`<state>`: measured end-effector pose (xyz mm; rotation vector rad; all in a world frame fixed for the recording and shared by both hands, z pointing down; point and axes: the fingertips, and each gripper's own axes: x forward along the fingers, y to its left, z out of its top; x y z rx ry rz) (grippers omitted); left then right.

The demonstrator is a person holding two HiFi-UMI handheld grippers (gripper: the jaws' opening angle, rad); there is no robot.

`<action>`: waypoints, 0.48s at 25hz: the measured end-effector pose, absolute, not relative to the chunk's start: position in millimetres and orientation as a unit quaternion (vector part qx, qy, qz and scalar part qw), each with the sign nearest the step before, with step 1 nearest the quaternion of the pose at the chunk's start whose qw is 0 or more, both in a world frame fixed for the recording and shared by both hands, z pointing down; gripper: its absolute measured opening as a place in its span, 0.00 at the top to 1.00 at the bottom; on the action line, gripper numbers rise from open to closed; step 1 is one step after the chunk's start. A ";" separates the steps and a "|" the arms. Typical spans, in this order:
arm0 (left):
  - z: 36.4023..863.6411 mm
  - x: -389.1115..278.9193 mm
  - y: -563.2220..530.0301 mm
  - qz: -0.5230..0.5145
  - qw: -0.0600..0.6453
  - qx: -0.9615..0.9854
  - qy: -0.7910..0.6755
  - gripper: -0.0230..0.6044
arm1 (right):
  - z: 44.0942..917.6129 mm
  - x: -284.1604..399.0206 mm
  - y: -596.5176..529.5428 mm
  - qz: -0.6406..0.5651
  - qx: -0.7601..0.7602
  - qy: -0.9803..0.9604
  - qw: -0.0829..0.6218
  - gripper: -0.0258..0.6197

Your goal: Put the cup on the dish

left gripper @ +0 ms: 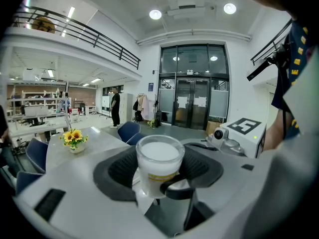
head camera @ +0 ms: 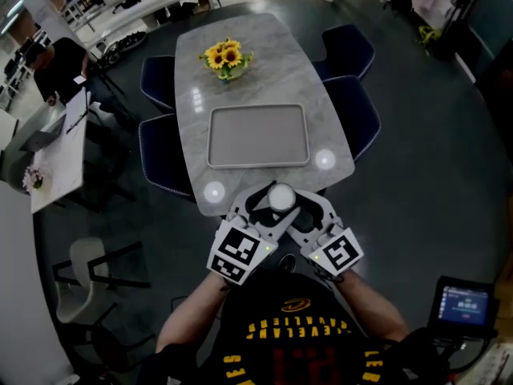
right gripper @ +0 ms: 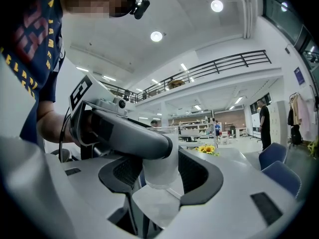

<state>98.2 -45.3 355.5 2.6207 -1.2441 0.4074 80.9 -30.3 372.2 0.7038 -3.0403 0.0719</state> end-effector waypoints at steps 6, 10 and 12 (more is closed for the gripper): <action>371.5 83.3 -49.2 0.143 0.110 0.888 -0.424 0.53 | 387.9 65.7 -34.1 0.024 0.222 -0.975 0.012 0.60; 378.7 73.0 -62.1 0.142 0.109 0.890 -0.419 0.53 | 395.4 55.2 -47.0 0.022 0.226 -0.974 0.017 0.60; 381.3 68.9 -71.8 0.141 0.108 0.892 -0.416 0.53 | 398.7 51.3 -56.9 0.022 0.230 -0.973 0.021 0.60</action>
